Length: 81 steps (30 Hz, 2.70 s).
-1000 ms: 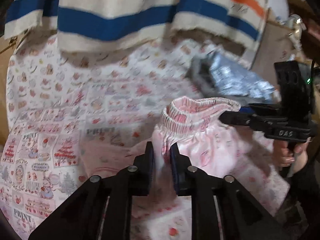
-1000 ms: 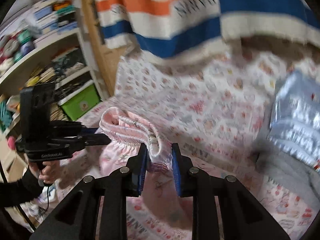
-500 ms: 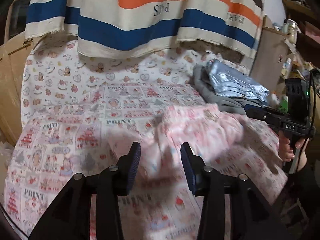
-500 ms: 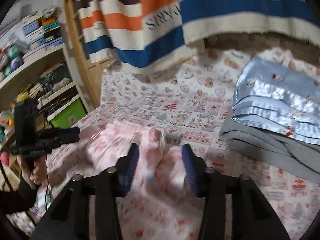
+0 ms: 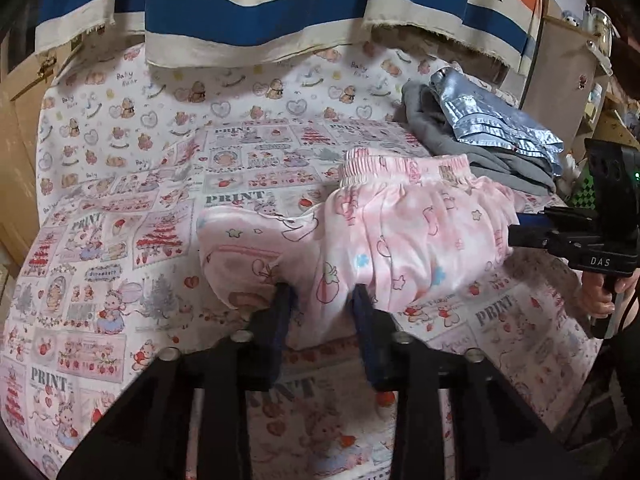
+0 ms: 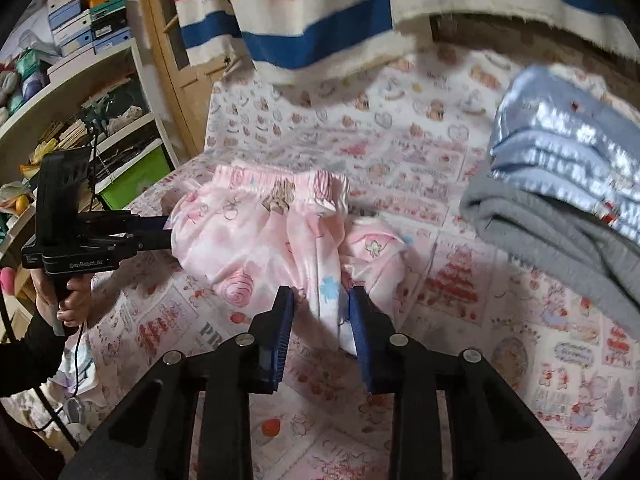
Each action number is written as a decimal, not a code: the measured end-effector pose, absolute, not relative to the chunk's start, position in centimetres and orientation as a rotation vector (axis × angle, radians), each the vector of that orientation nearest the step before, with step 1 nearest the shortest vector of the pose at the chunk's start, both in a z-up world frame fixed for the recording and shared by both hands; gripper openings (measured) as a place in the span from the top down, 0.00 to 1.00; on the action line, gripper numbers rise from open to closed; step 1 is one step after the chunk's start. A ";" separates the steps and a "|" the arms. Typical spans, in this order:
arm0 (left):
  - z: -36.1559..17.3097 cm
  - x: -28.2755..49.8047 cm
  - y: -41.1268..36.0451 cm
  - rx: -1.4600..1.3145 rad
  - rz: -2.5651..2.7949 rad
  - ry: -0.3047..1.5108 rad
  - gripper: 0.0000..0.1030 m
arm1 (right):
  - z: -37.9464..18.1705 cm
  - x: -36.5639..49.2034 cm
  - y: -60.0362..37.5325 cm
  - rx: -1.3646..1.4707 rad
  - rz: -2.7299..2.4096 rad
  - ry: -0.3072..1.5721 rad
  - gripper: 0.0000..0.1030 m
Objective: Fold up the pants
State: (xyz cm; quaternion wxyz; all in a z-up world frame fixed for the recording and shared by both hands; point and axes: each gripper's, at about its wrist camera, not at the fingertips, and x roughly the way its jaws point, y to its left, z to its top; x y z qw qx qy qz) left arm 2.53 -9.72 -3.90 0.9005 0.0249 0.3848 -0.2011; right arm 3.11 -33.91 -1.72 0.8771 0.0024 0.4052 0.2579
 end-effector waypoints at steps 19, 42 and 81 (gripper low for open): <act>-3.9 1.6 -7.0 0.065 -0.377 0.795 0.98 | -2.4 2.9 -35.5 0.055 0.446 0.866 0.97; -2.7 7.3 -14.5 0.095 -0.399 0.864 0.81 | -0.8 8.3 -28.7 0.107 0.443 0.872 0.75; 2.3 -0.3 -7.2 0.032 -0.215 0.514 0.00 | 4.6 0.7 -36.9 0.185 0.240 0.620 0.00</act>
